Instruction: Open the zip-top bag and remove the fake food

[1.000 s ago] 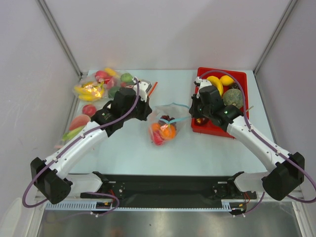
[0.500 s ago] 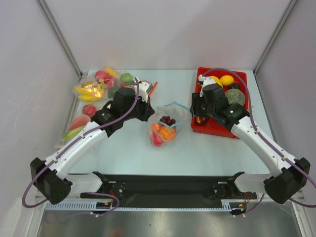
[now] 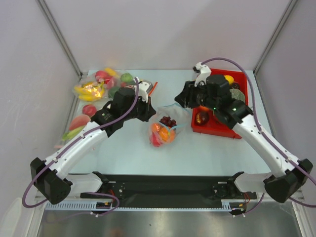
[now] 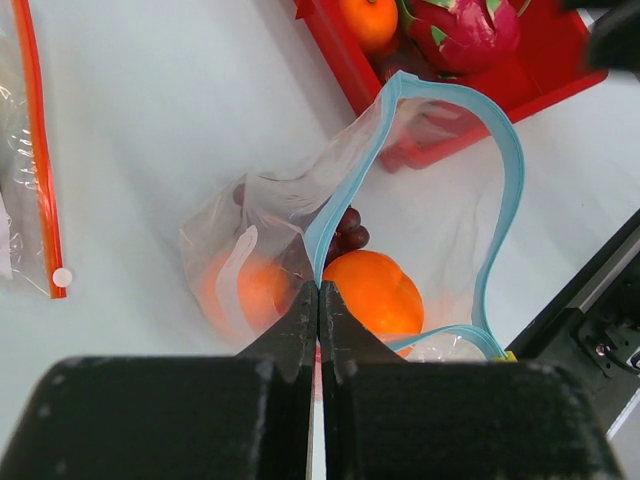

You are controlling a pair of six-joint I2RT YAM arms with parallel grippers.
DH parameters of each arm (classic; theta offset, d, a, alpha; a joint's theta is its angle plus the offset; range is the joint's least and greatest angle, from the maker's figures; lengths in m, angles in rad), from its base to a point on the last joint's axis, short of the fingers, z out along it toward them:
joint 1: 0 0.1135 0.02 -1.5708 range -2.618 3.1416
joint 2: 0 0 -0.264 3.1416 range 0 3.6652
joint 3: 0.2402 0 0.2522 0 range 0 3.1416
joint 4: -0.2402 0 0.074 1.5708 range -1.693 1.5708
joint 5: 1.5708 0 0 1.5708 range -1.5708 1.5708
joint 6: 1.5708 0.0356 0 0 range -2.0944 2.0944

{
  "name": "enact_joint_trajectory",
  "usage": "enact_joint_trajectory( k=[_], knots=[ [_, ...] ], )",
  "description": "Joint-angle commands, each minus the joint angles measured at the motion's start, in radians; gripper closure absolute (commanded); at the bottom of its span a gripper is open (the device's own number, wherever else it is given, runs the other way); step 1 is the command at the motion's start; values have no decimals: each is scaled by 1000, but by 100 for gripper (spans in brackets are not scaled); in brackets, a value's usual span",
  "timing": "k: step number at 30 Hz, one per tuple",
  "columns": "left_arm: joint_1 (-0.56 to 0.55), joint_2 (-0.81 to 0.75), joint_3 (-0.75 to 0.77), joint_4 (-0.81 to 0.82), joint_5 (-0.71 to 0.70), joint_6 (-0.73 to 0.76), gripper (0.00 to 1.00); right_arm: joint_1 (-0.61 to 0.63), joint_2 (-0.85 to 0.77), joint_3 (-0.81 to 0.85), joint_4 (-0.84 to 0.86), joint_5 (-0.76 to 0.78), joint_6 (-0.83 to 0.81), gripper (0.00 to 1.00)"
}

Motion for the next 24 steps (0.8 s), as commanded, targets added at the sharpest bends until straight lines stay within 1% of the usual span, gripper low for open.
enact_joint_trajectory(
  k=[1,5,8,15,20,21,24],
  knots=[
    [6,-31,-9,60,30,-16,100,48,84,-23,47,-46,30,55],
    [6,-48,-41,89,41,-32,100,75,160,-28,6,-35,24,58],
    [4,-72,-96,124,40,-48,100,103,182,-45,-16,-31,19,58],
    [4,-114,-223,195,64,-104,100,206,194,-147,-14,-14,65,53],
    [3,-146,-295,223,75,-133,100,276,200,-195,-22,58,114,48],
    [0,-151,-303,226,75,-136,99,287,205,-197,-40,73,128,45],
    [-5,-164,-322,232,77,-142,100,316,211,-192,-82,124,145,43]
  ],
)
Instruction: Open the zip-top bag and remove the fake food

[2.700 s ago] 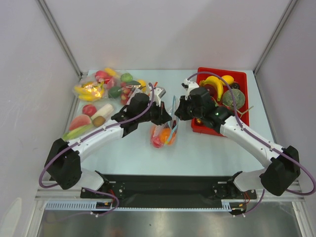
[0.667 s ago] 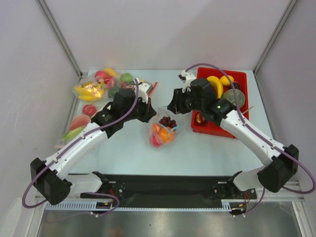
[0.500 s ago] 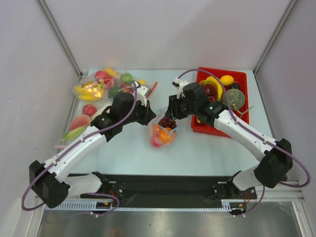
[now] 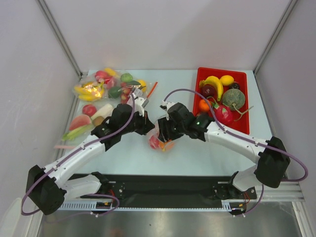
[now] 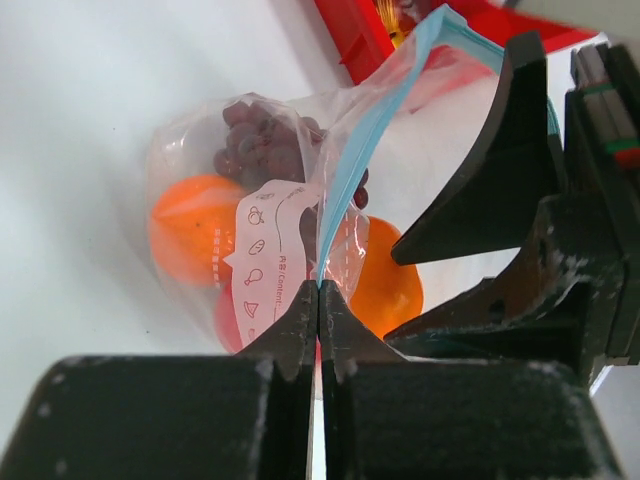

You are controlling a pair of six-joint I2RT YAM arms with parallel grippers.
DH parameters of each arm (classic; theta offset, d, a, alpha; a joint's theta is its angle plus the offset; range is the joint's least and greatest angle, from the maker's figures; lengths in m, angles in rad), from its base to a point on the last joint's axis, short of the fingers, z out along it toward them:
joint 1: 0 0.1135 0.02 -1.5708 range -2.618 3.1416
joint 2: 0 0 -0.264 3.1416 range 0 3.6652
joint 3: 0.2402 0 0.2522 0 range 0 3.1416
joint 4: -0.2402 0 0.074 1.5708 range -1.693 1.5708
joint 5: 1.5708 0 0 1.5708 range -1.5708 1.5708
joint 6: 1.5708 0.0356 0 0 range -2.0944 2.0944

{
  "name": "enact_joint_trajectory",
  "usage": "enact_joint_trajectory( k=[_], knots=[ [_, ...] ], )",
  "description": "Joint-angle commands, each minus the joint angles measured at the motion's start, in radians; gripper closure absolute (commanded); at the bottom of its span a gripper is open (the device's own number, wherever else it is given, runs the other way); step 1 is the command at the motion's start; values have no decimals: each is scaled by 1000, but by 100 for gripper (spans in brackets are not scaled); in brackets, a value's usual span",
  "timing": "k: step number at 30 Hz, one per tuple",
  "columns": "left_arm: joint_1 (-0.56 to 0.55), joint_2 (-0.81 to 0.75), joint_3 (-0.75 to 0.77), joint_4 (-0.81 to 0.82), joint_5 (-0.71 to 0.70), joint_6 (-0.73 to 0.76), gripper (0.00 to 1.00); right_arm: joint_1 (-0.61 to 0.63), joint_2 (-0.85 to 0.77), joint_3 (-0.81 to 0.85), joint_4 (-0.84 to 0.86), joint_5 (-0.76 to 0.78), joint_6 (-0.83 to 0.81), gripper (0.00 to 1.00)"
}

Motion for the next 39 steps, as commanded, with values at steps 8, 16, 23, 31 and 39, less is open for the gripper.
enact_joint_trajectory(
  k=[8,16,23,31,39],
  knots=[
    [-18,-61,-35,78,30,-41,100,83,21,-24,-80,146,94,23],
    [-42,-55,-36,86,41,-46,100,111,36,-99,38,236,88,13],
    [-48,-47,-35,93,58,-49,100,118,21,-168,175,310,47,10],
    [-59,-33,-27,102,82,-57,100,121,26,-294,371,279,-21,4],
    [-64,-27,-19,95,76,-57,100,125,-11,-326,434,256,-59,38]
  ],
)
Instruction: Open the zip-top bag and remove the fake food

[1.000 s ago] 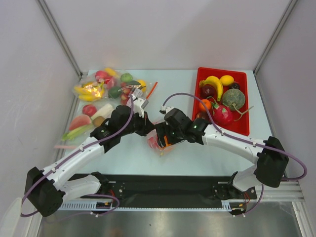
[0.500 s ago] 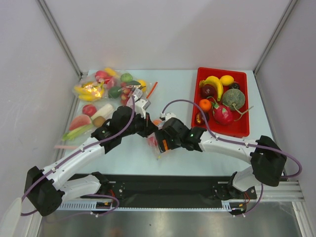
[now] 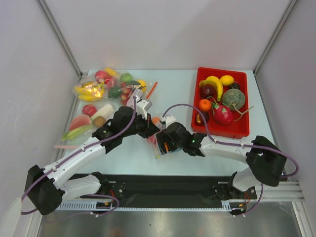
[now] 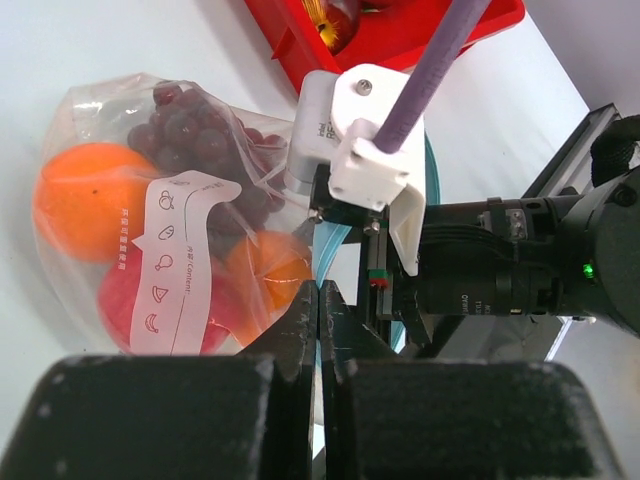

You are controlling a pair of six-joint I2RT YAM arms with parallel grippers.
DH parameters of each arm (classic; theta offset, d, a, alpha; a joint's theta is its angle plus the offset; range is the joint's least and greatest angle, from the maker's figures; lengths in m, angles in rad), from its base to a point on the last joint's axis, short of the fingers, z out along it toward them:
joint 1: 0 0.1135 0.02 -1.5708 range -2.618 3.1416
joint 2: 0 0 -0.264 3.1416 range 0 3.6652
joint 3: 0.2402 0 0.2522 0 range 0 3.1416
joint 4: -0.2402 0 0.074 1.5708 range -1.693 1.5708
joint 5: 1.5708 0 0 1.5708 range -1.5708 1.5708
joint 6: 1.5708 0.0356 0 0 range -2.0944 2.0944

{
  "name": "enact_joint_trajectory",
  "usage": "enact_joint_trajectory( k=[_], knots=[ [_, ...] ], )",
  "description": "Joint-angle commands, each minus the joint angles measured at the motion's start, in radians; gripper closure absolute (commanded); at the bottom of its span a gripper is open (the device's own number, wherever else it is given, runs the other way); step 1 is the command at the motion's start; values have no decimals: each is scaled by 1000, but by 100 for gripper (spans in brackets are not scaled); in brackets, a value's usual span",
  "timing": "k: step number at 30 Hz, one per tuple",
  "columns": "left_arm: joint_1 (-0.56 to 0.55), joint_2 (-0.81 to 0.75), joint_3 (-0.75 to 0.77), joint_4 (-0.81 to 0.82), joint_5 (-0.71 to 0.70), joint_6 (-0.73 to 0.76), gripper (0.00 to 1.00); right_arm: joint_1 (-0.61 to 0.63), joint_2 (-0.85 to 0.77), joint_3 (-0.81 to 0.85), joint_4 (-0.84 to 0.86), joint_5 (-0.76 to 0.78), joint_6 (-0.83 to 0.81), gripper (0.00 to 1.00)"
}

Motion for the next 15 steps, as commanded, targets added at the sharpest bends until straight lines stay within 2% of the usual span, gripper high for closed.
enact_joint_trajectory(
  k=[1,2,3,7,15],
  knots=[
    [-6,0,12,43,12,-14,100,7,-48,6,42,16,-32,43],
    [-6,-1,9,43,11,-15,100,8,-60,12,35,17,-38,46],
    [-6,4,9,44,9,-17,100,8,-71,15,27,19,-40,53],
    [-18,20,20,47,0,-17,100,8,-154,35,-40,65,-49,63],
    [-50,77,43,40,-38,-4,100,5,-283,103,-157,59,-65,66]
  ],
)
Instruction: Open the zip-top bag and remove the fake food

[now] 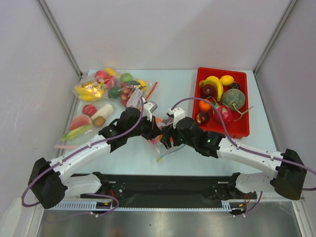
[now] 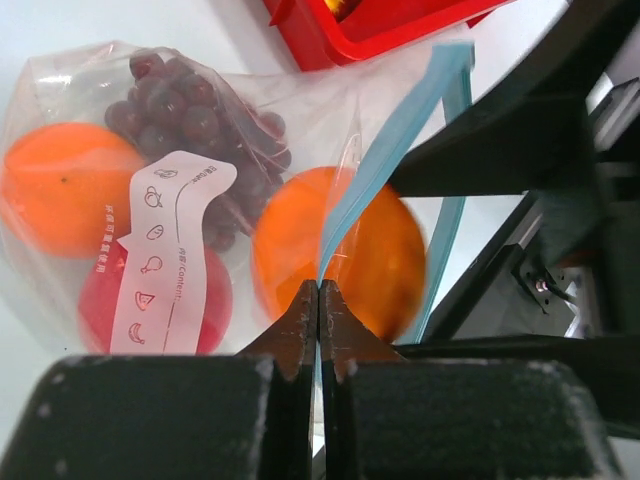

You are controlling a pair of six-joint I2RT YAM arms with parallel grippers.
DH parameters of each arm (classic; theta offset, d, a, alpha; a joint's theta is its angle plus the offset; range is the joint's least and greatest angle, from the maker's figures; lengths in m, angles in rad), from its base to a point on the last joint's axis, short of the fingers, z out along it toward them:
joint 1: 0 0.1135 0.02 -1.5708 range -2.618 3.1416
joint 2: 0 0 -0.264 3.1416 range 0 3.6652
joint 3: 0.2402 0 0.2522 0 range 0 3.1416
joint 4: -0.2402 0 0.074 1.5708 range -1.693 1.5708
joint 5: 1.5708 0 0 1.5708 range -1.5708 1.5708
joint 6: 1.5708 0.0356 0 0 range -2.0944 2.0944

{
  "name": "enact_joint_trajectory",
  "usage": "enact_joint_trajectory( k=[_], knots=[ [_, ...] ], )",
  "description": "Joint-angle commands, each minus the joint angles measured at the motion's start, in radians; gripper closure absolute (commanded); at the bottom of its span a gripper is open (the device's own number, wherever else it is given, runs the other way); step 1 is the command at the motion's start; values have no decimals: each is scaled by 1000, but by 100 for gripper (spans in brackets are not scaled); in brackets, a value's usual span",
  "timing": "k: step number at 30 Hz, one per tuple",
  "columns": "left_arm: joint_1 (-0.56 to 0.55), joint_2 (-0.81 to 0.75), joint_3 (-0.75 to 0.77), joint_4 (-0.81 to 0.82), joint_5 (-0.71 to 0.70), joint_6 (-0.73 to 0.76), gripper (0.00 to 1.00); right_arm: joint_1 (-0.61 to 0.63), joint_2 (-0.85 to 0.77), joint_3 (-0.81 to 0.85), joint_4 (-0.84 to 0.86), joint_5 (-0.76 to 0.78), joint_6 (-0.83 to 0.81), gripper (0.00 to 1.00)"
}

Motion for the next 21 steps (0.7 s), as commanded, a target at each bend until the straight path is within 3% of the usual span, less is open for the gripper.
enact_joint_trajectory(
  k=[1,13,20,21],
  knots=[
    [-10,10,44,30,-20,4,100,2,-44,79,-58,2,-18,66],
    [-7,49,85,-4,-80,40,100,-64,-251,146,-261,-29,-54,69],
    [8,110,131,-15,-76,42,100,-285,-415,160,-323,-118,-100,69],
    [10,113,134,-10,-66,42,100,-391,-431,159,-360,-110,-141,69]
  ],
)
